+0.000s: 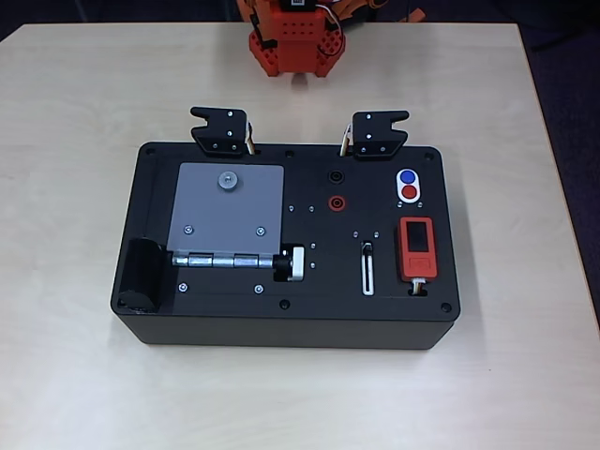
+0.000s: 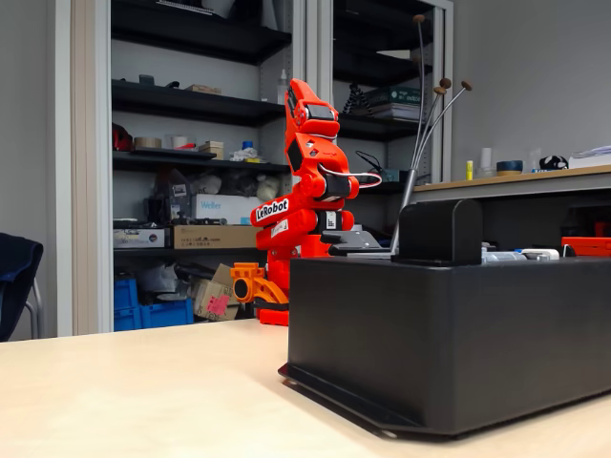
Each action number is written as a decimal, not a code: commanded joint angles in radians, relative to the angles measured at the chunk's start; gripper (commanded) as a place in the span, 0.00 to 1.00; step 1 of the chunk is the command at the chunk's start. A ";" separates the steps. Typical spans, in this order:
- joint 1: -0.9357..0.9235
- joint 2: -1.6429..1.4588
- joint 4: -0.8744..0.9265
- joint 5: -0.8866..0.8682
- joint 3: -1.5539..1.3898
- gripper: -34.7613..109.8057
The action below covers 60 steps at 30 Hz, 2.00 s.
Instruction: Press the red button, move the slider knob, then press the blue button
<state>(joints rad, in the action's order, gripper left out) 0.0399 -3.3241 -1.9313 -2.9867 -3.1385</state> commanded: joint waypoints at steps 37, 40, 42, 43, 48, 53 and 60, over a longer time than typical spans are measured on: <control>-0.206 0.003 0.198 0.130 -0.003 0.24; -0.216 0.003 0.305 0.149 -0.003 0.24; -0.216 0.003 0.362 0.172 0.002 0.24; -0.216 0.002 0.391 0.190 0.009 0.24; -0.190 -0.005 0.607 0.258 0.101 0.24; -0.101 -0.006 0.847 0.387 0.204 0.24; 0.106 -0.002 1.299 0.666 0.383 0.24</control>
<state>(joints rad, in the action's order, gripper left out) 0.0844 -3.3226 -0.7869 -2.3945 -2.8348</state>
